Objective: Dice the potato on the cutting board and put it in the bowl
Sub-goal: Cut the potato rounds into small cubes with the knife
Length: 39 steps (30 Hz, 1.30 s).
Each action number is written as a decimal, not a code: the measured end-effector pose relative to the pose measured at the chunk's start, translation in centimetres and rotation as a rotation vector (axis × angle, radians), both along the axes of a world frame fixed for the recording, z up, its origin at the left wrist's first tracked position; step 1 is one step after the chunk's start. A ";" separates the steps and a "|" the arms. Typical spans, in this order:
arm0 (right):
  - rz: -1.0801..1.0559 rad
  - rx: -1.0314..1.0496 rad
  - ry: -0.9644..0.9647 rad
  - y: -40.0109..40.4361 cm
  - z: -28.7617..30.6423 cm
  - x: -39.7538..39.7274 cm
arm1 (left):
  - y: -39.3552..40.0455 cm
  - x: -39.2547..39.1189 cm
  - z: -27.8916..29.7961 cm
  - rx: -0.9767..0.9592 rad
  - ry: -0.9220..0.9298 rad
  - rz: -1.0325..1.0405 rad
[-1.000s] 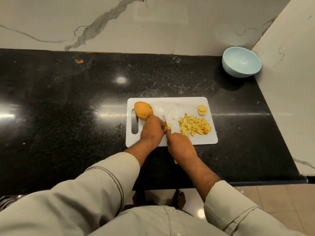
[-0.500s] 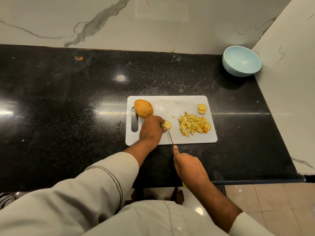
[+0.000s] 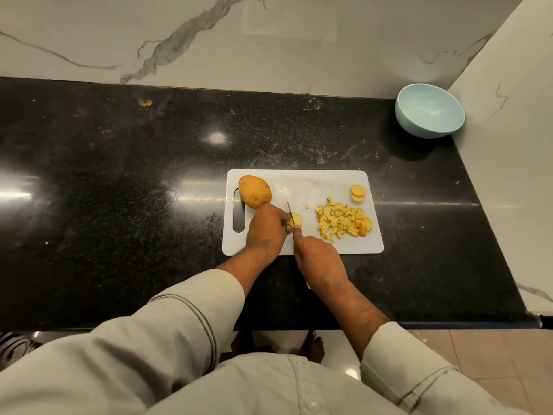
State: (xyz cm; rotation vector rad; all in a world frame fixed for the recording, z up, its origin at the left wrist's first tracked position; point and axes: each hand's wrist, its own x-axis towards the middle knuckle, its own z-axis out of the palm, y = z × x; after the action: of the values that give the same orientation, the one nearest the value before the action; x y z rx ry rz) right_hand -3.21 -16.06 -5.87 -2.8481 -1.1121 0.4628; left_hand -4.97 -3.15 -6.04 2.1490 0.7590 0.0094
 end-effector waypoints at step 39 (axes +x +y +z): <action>0.032 -0.038 0.040 0.3 0.9 0.2 | 0.0 -0.1 1.1 -0.013 0.076 0.029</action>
State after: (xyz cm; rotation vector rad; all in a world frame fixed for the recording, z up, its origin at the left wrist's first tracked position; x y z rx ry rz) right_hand -3.04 -15.79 -5.01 -2.8438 -1.1555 0.5464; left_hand -5.08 -3.12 -4.90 2.1356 0.8321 -0.0621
